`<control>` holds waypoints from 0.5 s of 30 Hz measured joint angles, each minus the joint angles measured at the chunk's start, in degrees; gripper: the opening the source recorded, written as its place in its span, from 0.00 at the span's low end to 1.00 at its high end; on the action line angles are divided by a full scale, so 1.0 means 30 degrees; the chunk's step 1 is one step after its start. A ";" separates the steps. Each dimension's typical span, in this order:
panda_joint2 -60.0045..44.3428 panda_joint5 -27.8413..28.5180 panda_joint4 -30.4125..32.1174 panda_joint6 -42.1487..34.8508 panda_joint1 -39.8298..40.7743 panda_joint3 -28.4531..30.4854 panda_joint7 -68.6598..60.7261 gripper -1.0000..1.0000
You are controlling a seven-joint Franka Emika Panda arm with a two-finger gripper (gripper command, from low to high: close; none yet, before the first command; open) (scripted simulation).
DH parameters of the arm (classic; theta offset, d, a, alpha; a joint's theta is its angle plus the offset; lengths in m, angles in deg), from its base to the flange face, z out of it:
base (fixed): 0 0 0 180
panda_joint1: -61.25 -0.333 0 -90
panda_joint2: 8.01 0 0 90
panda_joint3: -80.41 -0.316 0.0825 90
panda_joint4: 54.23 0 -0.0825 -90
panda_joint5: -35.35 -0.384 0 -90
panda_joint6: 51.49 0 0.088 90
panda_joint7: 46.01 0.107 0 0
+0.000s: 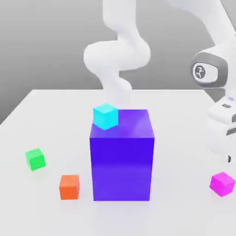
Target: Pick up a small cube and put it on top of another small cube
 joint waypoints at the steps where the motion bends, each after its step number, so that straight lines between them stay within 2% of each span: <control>1: -0.0689 0.0700 0.0098 0.0319 -0.0513 0.0247 0.0666 0.50; 6: -0.4141 0.2592 -0.0412 0.2802 -0.2151 0.1889 0.2219 0.50; 7: -0.4635 0.2764 -0.0514 0.3194 -0.2362 0.2136 0.2368 0.00; 15: -0.4205 0.2667 -0.0418 0.2873 -0.2219 0.1953 0.2291 0.00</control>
